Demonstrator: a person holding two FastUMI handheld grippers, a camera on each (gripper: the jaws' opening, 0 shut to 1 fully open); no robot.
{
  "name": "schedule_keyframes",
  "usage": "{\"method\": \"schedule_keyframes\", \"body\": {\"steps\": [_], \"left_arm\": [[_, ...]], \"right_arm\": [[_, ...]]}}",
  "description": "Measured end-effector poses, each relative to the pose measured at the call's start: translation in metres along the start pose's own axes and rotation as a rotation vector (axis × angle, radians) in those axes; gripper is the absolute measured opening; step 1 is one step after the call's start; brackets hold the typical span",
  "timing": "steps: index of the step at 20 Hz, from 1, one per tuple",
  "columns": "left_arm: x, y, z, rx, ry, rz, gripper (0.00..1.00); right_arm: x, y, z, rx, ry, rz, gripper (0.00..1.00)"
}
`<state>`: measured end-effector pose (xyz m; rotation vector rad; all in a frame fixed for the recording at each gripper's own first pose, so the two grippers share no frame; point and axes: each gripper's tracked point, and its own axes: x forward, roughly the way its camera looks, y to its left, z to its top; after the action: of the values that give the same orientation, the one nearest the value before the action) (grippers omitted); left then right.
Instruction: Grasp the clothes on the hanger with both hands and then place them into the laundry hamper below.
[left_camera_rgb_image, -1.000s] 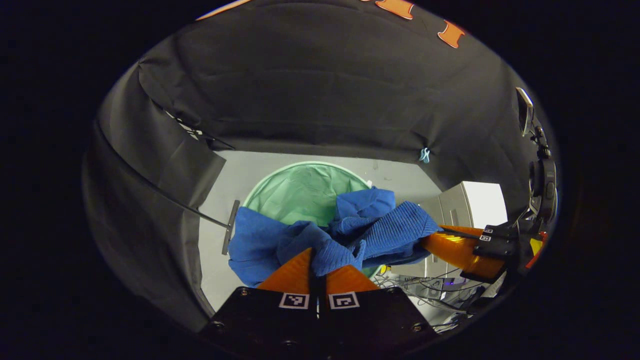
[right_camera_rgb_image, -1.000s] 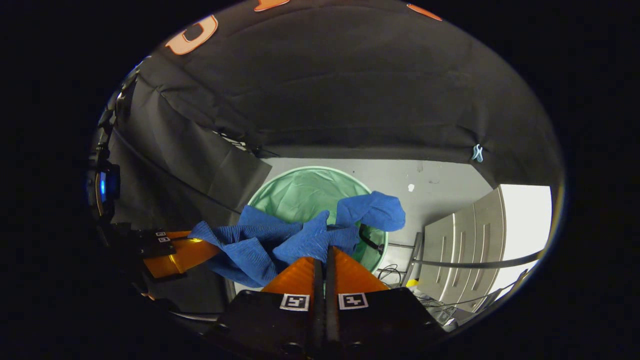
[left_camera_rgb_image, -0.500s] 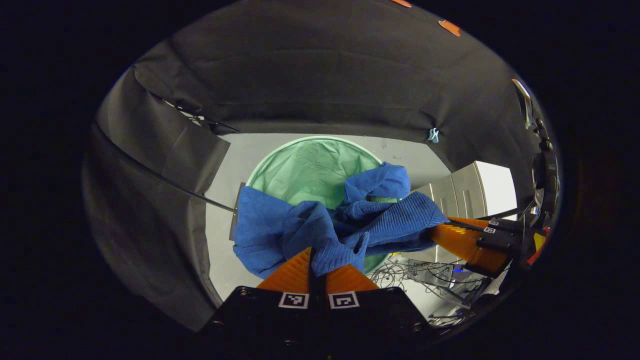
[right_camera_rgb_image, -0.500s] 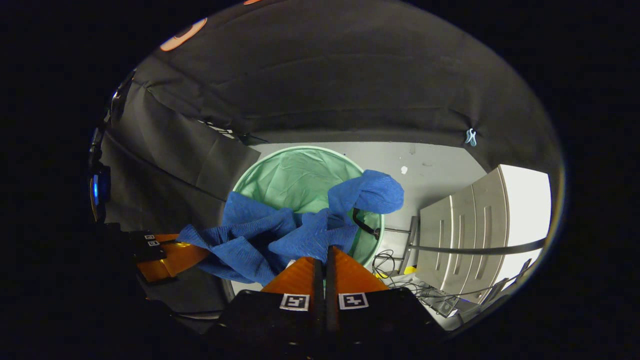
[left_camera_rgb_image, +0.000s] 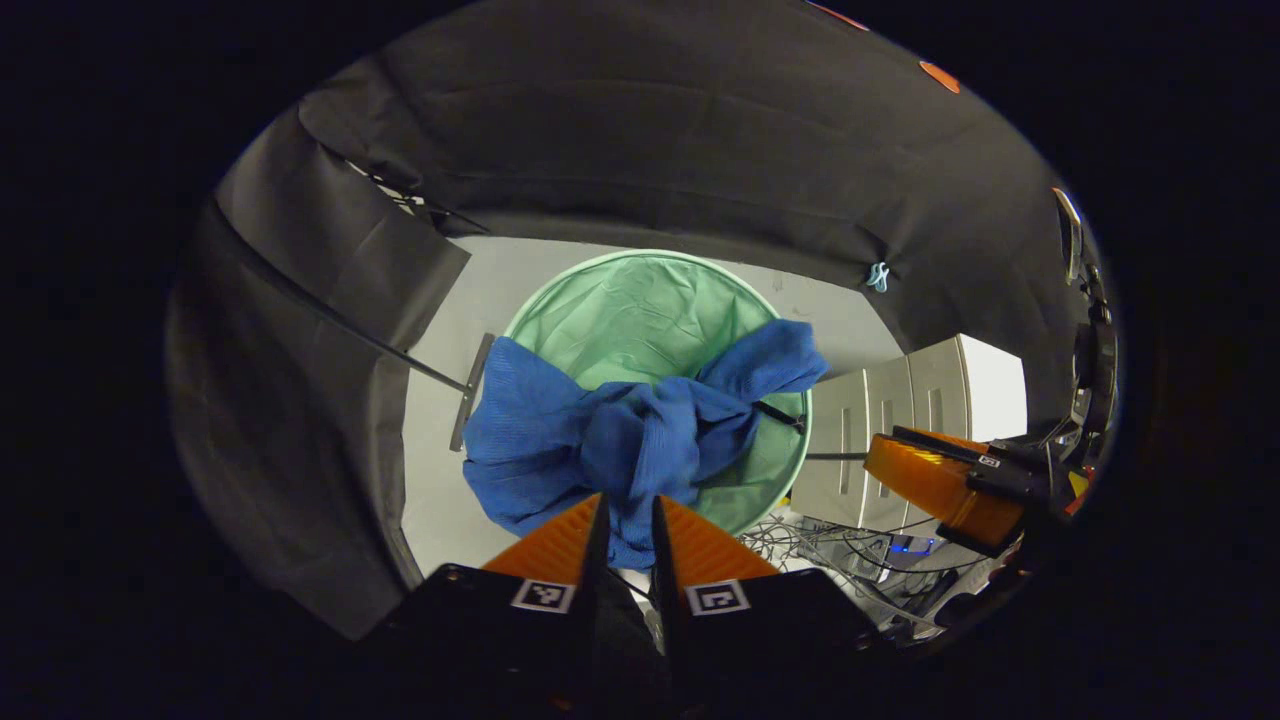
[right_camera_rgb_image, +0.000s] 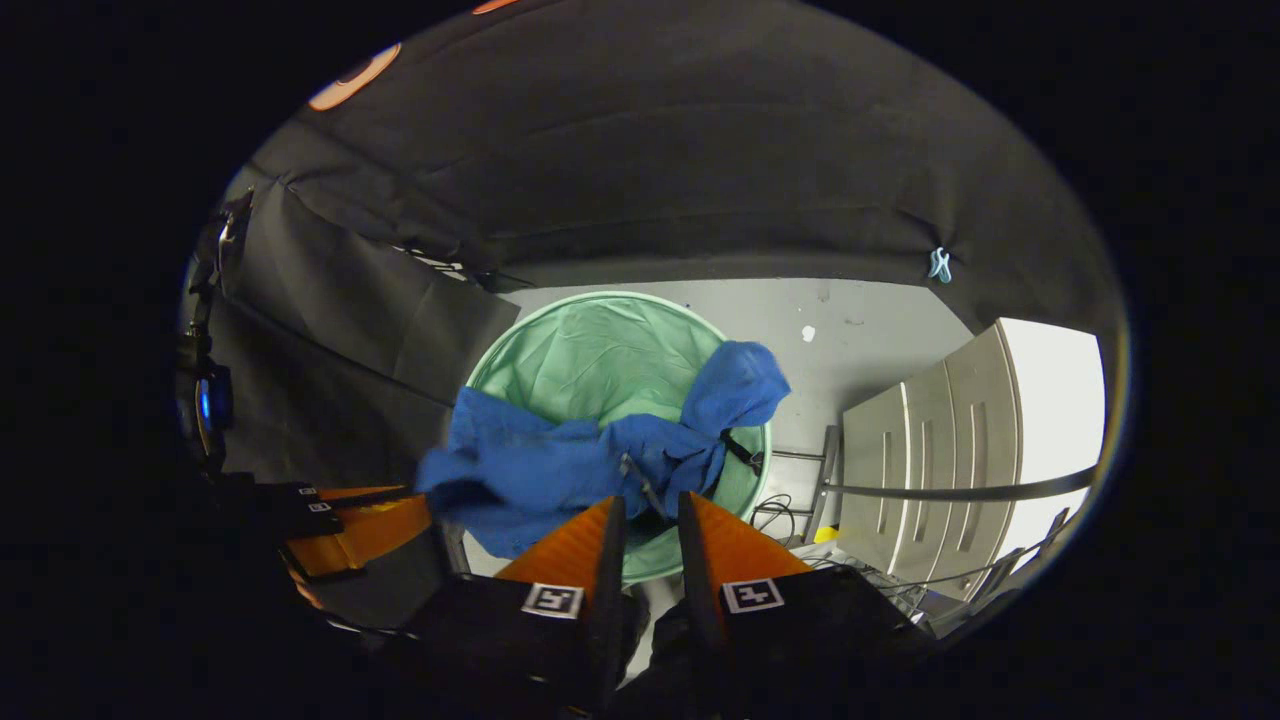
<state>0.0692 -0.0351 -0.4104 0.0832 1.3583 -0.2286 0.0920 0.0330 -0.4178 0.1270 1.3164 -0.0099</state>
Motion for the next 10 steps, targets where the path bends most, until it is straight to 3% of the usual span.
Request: {"method": "schedule_keyframes", "body": {"steps": [1,2,3,4,5,6,7,8,9,10], "left_arm": [[0.0,0.003,-0.002,0.001,-0.003,0.007,0.4],[-0.002,0.006,-0.001,0.002,-0.004,0.015,0.49],[-0.003,0.007,-0.004,0.0,-0.008,0.015,0.46],[-0.007,0.007,-0.004,-0.004,-0.01,0.014,0.5],[-0.008,0.008,-0.004,-0.009,-0.014,0.014,0.68],[-0.01,0.008,-0.004,-0.012,-0.019,0.015,0.72],[-0.009,0.009,-0.006,-0.013,-0.023,0.019,0.66],[-0.012,0.011,-0.008,-0.011,-0.025,0.024,0.72],[-0.012,0.014,-0.011,-0.01,-0.025,0.027,0.67],[-0.015,0.013,-0.013,-0.012,-0.025,0.024,0.68]], "right_arm": [[-0.001,0.0,-0.001,-0.002,0.0,-0.002,0.46],[-0.001,0.002,-0.002,0.002,0.001,-0.001,0.46],[-0.001,0.002,-0.005,0.007,0.004,0.0,0.35],[-0.002,0.005,-0.005,0.012,0.007,0.007,0.35],[-0.003,0.005,-0.006,0.015,0.006,0.004,0.37],[-0.005,0.006,-0.006,0.015,0.004,0.002,0.41],[-0.006,0.005,-0.007,0.015,0.001,0.001,0.52],[-0.006,0.004,-0.008,0.018,0.0,0.002,0.63],[-0.006,0.001,-0.01,0.02,-0.002,-0.003,0.62],[-0.007,0.003,-0.009,0.025,-0.005,0.004,0.62]]}}
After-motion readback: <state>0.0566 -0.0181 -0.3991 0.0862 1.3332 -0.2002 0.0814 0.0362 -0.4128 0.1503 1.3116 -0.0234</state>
